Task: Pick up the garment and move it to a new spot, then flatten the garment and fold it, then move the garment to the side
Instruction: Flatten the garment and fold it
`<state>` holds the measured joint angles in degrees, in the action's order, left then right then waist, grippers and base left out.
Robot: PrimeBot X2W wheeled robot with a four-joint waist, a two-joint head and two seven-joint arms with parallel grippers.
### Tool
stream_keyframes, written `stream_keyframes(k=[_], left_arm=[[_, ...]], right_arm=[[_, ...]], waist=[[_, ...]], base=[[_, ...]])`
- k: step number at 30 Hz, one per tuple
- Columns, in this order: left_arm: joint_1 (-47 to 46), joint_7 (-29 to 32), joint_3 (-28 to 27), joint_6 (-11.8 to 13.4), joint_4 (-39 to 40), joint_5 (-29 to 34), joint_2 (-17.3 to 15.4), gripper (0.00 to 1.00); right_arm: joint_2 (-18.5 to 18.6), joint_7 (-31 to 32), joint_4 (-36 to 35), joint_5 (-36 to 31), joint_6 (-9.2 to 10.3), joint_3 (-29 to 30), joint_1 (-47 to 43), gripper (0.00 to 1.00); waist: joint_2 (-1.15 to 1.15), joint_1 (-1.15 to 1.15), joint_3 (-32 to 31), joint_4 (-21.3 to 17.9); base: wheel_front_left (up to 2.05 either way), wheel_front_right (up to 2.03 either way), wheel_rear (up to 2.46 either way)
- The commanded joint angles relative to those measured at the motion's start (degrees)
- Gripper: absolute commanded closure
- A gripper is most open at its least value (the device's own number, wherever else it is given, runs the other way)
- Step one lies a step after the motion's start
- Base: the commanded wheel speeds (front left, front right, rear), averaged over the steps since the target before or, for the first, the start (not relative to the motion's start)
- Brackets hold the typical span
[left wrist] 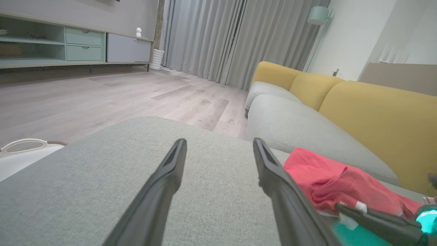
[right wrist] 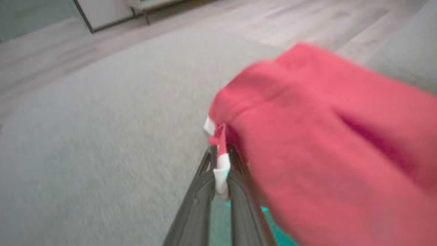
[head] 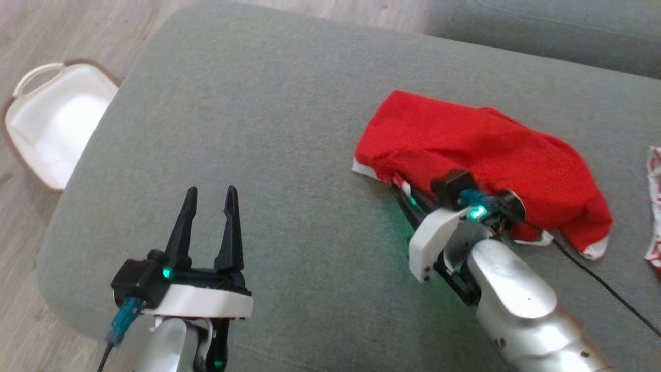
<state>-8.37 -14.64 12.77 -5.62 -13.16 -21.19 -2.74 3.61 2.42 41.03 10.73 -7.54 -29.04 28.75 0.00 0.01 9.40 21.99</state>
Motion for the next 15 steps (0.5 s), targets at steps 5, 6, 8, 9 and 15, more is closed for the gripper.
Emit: stream_keyframes(k=[5, 6, 8, 9, 15], left_arm=[[-1.08, -0.36, -4.05, 0.19, 1.75, 1.34, -0.14, 0.0], [-0.77, -0.36, -4.69, 0.22, 1.91, 1.58, -0.14, 0.0], [-0.11, -0.36, -5.57, 0.15, 2.17, 1.97, -0.14, 0.0], [0.17, -0.36, -5.77, 0.06, 2.22, 2.17, -0.14, 0.0], [0.65, -0.36, -6.1, -0.14, 2.69, 2.24, -0.14, 0.0]], right_arm=[[-0.73, -6.37, -10.55, 5.92, 0.05, 1.69, 0.84, 1.0], [-0.73, -7.21, -12.41, 6.58, 0.05, 3.23, 0.28, 1.0], [-0.73, -8.07, -16.08, 8.08, 0.05, 7.1, -1.79, 1.0], [-0.73, -8.09, -17.8, 9.01, 0.05, 9.22, -3.3, 1.0], [-0.73, -5.09, -23.85, 10.76, 0.05, 23.73, -14.47, 1.0]], waist=[[0.0, -0.01, -3.16, -5.61], [0.0, -0.01, -3.62, -6.95], [0.0, -0.01, -4.3, -9.42], [0.0, -0.01, -4.7, -10.58], [0.0, -0.01, -6.09, -15.59]], base=[[0.0, 0.0, 0.0], [0.0, 0.0, 0.0], [0.0, 0.0, 0.0], [0.0, 0.0, 0.0], [0.0, 0.0, 0.0]])
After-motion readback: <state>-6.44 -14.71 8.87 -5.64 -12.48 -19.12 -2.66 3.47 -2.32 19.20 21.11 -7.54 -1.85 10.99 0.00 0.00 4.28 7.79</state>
